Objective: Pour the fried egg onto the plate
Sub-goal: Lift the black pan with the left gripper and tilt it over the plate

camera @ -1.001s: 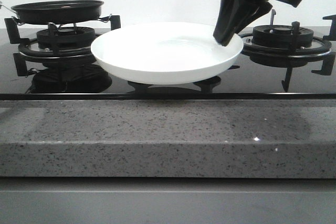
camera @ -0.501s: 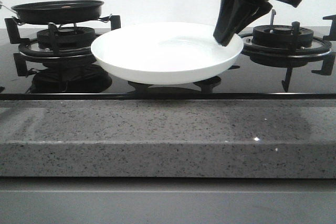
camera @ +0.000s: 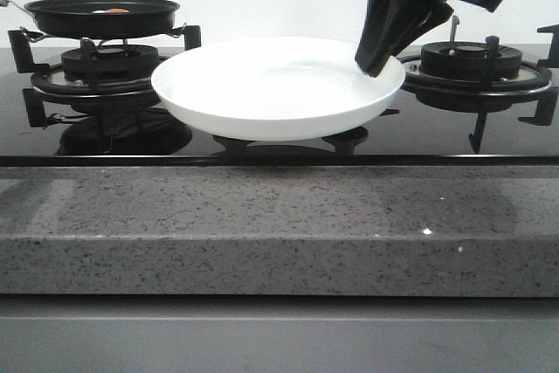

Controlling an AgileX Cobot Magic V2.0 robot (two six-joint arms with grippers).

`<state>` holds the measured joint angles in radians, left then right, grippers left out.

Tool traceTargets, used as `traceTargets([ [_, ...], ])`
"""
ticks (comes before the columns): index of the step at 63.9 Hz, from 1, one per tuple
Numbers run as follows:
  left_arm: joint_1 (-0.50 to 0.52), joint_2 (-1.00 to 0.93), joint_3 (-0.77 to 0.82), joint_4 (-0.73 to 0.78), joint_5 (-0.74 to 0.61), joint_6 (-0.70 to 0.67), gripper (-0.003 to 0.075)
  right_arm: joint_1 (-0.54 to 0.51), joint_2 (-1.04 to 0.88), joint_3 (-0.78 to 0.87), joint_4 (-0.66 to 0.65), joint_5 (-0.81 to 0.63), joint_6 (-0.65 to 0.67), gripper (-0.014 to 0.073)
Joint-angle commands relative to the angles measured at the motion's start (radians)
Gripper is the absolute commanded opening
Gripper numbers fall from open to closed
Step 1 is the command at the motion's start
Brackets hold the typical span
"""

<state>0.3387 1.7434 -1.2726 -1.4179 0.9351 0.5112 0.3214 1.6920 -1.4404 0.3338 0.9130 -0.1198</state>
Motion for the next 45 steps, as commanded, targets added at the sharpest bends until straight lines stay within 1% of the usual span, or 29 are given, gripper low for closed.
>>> traceTargets([
  [1,-0.005,-0.045,-0.034,-0.113,0.090,0.008,-0.0019,0.000,-0.050,-0.021,0.016,-0.021,-0.013,-0.0060],
  [10,-0.005,-0.050,-0.034,-0.242,0.187,0.008,-0.0019,0.000,-0.050,-0.021,0.016,-0.021,-0.013,-0.0060],
  [19,-0.005,-0.079,-0.034,-0.290,0.237,0.053,-0.0019,0.000,-0.050,-0.021,0.016,-0.021,-0.013,-0.0060],
  [25,-0.007,-0.107,-0.034,-0.276,0.257,0.106,-0.0019,0.000,-0.050,-0.021,0.016,-0.021,-0.013,-0.0060],
  [33,-0.022,-0.150,-0.034,-0.230,0.253,0.164,-0.0019,0.000,-0.050,-0.021,0.016,-0.021,-0.013,-0.0060],
  [41,-0.073,-0.207,-0.034,-0.187,0.227,0.274,-0.0019,0.000,-0.050,-0.021,0.016,-0.021,-0.013,-0.0060],
  [45,-0.109,-0.243,-0.034,-0.168,0.192,0.315,-0.0019,0.000,-0.050,-0.021,0.016,-0.021,-0.013,-0.0060],
])
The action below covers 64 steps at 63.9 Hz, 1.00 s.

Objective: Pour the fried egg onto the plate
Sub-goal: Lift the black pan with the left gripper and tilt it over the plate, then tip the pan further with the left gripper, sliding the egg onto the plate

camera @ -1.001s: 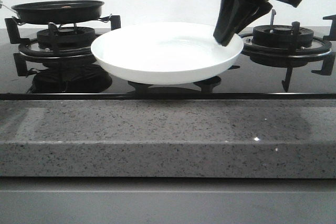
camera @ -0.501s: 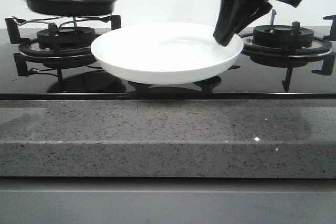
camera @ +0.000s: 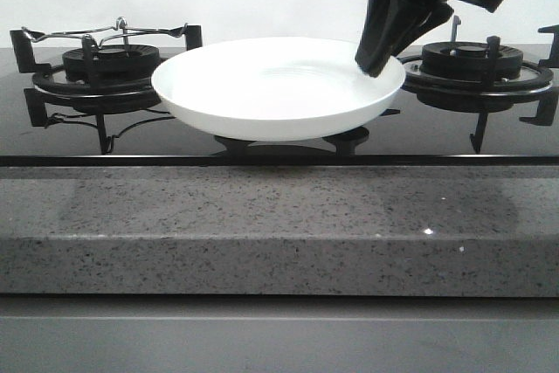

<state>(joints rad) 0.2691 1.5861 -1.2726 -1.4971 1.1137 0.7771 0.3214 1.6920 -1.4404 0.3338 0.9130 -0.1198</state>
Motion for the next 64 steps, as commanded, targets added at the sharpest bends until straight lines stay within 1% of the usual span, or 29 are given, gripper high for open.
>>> traceTargets([
  [1,-0.051,-0.098,-0.034,-0.080,0.004,0.061,-0.0019,0.000,-0.050,-0.021,0.016,-0.021,-0.013,-0.0060],
  [8,-0.120,-0.167,-0.034,-0.017,-0.093,0.105,-0.0019,0.000,-0.050,-0.021,0.016,-0.021,-0.013,-0.0060],
  [18,-0.229,-0.262,-0.034,0.146,-0.278,0.105,-0.0019,0.000,-0.050,-0.021,0.016,-0.021,-0.013,-0.0060],
  [31,-0.357,-0.340,-0.032,0.287,-0.387,0.105,-0.0019,0.000,-0.050,-0.021,0.016,-0.021,-0.013,-0.0060],
  [40,-0.471,-0.380,-0.028,0.419,-0.496,0.105,-0.0019,0.000,-0.050,-0.021,0.016,-0.021,-0.013,-0.0060],
  [46,-0.561,-0.409,-0.007,0.529,-0.601,0.105,-0.0019,0.000,-0.050,-0.021,0.016,-0.021,-0.013,-0.0060],
  [64,-0.796,-0.476,0.124,0.776,-0.933,0.105,-0.0019,0.000,-0.050,-0.021,0.016,-0.021,-0.013,-0.0060],
])
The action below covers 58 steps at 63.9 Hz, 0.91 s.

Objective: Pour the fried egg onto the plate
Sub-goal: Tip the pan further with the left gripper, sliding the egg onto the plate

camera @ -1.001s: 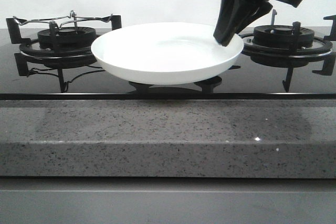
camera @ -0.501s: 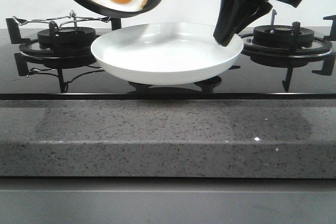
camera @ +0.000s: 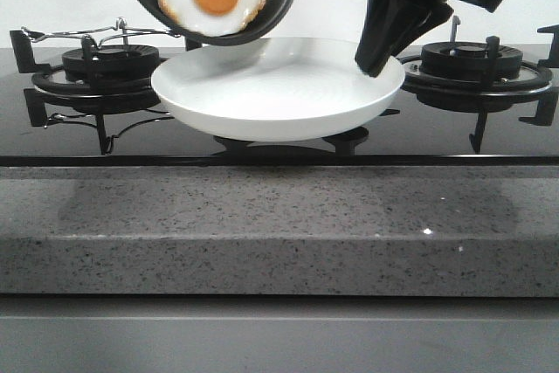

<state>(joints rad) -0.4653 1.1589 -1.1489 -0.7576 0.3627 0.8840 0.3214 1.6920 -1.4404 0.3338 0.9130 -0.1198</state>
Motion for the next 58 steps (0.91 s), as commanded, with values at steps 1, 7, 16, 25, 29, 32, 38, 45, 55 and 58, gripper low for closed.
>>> traceTargets([
  [1,-0.072,-0.052,0.007,0.056,-0.197,-0.002,-0.0019,0.000,-0.050,-0.021,0.016,-0.021,-0.013,-0.0060],
  [7,-0.137,-0.065,0.047,0.112,-0.290,-0.002,-0.0019,0.000,-0.050,-0.021,0.016,-0.021,-0.013,-0.0060],
  [16,-0.183,-0.071,0.078,0.151,-0.355,-0.002,-0.0019,0.000,-0.050,-0.021,0.016,-0.021,-0.013,-0.0060],
  [25,-0.183,-0.071,0.086,0.161,-0.363,-0.002,-0.0019,0.000,-0.050,-0.021,0.016,-0.021,-0.013,-0.0060],
  [29,-0.183,-0.071,0.086,0.162,-0.363,-0.002,-0.0019,0.000,-0.050,-0.021,0.016,-0.021,-0.013,-0.0060],
  [32,-0.183,-0.071,0.086,0.162,-0.363,-0.002,-0.0019,0.000,-0.050,-0.021,0.016,-0.021,-0.013,-0.0060],
  [38,-0.183,-0.071,0.086,0.155,-0.363,-0.002,-0.0019,0.000,-0.050,-0.021,0.016,-0.021,-0.013,-0.0060],
  [45,-0.174,-0.071,0.086,0.104,-0.371,-0.004,-0.0019,0.000,-0.050,-0.021,0.016,-0.021,-0.013,-0.0060],
  [55,-0.113,-0.071,0.086,-0.129,-0.450,-0.006,-0.0019,0.000,-0.050,-0.021,0.016,-0.021,-0.013,-0.0060],
  [58,-0.082,-0.071,0.086,-0.209,-0.466,-0.006,-0.0019,0.000,-0.050,-0.021,0.016,-0.021,-0.013,-0.0060],
])
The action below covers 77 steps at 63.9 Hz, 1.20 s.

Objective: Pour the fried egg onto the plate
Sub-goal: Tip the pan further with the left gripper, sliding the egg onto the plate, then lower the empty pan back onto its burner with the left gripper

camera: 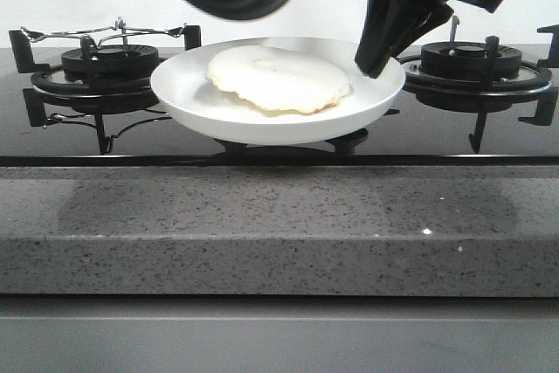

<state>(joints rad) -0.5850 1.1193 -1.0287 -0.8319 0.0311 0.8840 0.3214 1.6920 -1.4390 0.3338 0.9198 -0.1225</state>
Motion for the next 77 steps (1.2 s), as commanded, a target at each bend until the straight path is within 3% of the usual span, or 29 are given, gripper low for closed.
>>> traceTargets([
  [1,0.053,-0.032,-0.034,-0.171,-0.134,-0.006,-0.0019,0.000,-0.050,-0.022,0.016,-0.028,-0.010,-0.0060],
  [8,0.143,-0.028,-0.034,-0.360,-0.094,-0.006,-0.0018,0.000,-0.050,-0.022,0.016,-0.028,-0.010,-0.0060],
  [15,0.273,-0.013,-0.034,-0.523,0.058,-0.006,-0.0018,0.000,-0.050,-0.022,0.016,-0.028,-0.010,-0.0060],
  [21,0.398,0.009,-0.034,-0.655,0.221,-0.006,-0.0018,0.000,-0.050,-0.022,0.016,-0.028,-0.010,-0.0060],
  [36,0.728,0.162,-0.034,-1.015,0.773,0.016,-0.0019,0.000,-0.050,-0.022,0.016,-0.028,-0.010,-0.0060],
  [40,0.793,0.219,-0.051,-1.027,0.881,-0.019,-0.0019,0.000,-0.050,-0.022,0.016,-0.028,-0.010,-0.0060],
  [54,0.868,0.360,-0.098,-1.027,0.884,-0.095,-0.0019,0.000,-0.050,-0.022,0.016,-0.028,-0.010,-0.0060],
  [77,0.881,0.533,-0.221,-1.027,0.865,-0.143,-0.0019,0.000,-0.050,-0.022,0.016,-0.028,-0.010,-0.0060],
])
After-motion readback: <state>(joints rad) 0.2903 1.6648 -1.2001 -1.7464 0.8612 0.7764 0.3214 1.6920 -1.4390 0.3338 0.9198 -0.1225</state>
